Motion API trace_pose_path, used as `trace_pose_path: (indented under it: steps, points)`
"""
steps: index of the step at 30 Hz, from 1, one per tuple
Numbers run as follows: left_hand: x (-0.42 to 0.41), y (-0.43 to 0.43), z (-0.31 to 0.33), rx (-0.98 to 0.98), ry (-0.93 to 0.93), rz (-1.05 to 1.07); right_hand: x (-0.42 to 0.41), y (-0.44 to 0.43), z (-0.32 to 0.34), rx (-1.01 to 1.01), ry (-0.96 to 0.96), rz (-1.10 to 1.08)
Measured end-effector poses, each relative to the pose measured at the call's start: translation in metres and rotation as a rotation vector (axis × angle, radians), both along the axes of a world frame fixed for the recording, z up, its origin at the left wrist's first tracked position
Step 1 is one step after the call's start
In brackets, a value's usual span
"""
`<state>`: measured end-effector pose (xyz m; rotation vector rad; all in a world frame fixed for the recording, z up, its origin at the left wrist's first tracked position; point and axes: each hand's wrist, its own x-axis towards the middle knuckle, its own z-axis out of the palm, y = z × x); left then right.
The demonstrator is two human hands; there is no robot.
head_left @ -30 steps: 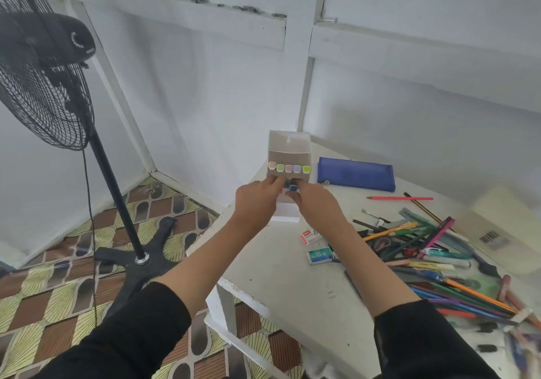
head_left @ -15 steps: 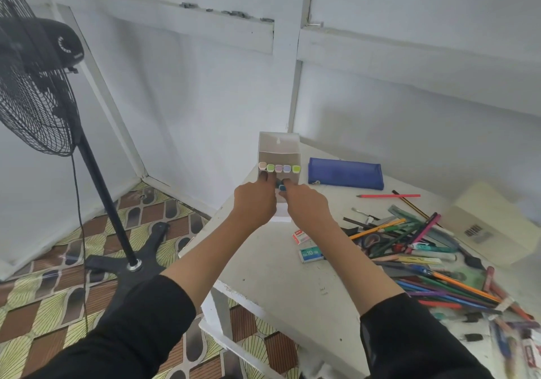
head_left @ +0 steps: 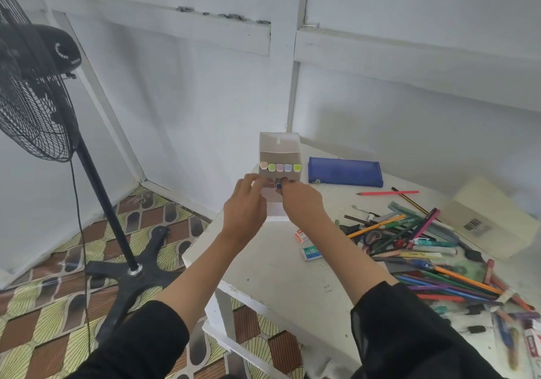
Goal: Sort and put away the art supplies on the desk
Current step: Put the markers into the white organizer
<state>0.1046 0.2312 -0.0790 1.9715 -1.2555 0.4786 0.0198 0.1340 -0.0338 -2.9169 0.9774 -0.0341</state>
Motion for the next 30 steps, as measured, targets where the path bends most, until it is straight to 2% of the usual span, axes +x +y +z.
trace_pose_path:
  steps: [5, 9, 13, 18, 21, 23, 26, 30]
  points:
    - [0.001, -0.009, 0.008, -0.257, 0.593, 0.036, 0.000, -0.004, -0.003, 0.066, -0.011, 0.002]
    - [-0.002, -0.016, 0.019, -0.208, 0.810, -0.070, 0.003, -0.005, -0.004, 0.152, -0.043, 0.006]
    - [-0.003, -0.018, 0.019, -0.190, 0.786, -0.073, 0.008, -0.008, -0.005, 0.210, -0.035, -0.033]
    - [-0.001, -0.015, 0.014, -0.196, 0.755, -0.094, 0.005, -0.008, -0.007, 0.185, -0.045, 0.085]
    - [-0.001, -0.014, 0.013, -0.213, 0.767, -0.118, 0.004, -0.007, -0.003, 0.085, 0.046, 0.160]
    - [0.000, -0.015, 0.012, -0.201, 0.768, -0.113, 0.005, -0.006, -0.004, 0.076, 0.045, 0.134]
    - [0.002, -0.018, 0.006, -0.191, 0.777, -0.115, 0.008, -0.004, -0.011, 0.163, -0.120, 0.023]
    - [-0.002, -0.022, -0.001, -0.213, 0.808, -0.076, -0.006, 0.003, -0.028, 0.275, -0.569, 0.008]
